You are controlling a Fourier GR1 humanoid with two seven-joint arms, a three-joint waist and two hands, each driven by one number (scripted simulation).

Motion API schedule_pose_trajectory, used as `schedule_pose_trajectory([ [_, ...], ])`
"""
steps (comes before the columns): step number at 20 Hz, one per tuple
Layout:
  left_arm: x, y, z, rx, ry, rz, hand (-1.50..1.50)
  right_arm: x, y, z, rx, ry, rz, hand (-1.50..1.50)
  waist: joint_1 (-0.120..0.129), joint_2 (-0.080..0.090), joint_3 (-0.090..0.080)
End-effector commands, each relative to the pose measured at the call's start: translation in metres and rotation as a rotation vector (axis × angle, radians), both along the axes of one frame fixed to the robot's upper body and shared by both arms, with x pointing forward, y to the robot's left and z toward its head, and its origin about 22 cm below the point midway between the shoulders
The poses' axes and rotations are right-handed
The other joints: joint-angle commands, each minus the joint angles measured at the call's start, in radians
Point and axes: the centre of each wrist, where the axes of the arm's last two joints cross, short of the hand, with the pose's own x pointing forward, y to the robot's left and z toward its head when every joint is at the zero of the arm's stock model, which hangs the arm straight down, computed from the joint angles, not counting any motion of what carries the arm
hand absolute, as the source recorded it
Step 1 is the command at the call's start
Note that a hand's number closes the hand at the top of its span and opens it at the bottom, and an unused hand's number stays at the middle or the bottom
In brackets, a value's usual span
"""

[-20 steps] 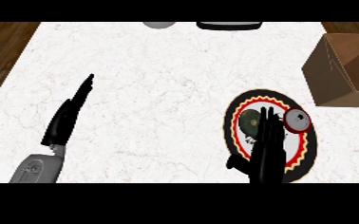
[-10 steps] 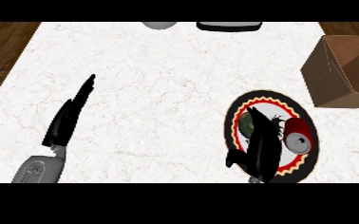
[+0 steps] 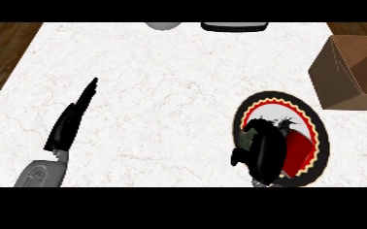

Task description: Pick the squash from the plate and place it in the cardboard box

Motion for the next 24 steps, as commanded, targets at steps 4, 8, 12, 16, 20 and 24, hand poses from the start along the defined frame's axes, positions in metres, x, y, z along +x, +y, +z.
schedule_pose_trajectory([
  [4, -0.013, -0.010, 0.012, -0.002, 0.004, -0.010, 0.00, -0.028, -0.010, -0.014, -0.102, -0.142, -0.085, 1.50, 0.002, 0.011, 0.013],
  [8, 0.005, -0.003, 0.017, 0.005, -0.006, -0.033, 0.00, -0.015, -0.023, -0.011, -0.288, 0.259, 0.283, 1.50, 0.038, 0.025, 0.012],
  [12, 0.012, -0.013, 0.019, 0.007, -0.022, -0.025, 0.00, -0.004, -0.026, 0.011, -0.338, 0.419, 0.513, 1.50, 0.045, 0.027, 0.010],
  [16, 0.005, -0.010, 0.008, 0.004, 0.010, -0.001, 0.00, 0.034, -0.057, 0.094, -0.323, 0.384, 0.601, 1.50, 0.008, 0.013, 0.011],
  [20, 0.004, -0.021, -0.006, 0.006, 0.004, 0.009, 0.00, 0.032, -0.082, 0.155, -0.338, 0.310, 0.575, 1.50, -0.009, 0.013, 0.011],
  [24, -0.021, 0.012, -0.004, 0.011, -0.003, 0.019, 0.00, 0.020, -0.091, 0.209, -0.355, 0.213, 0.413, 1.50, -0.006, 0.008, 0.011],
])
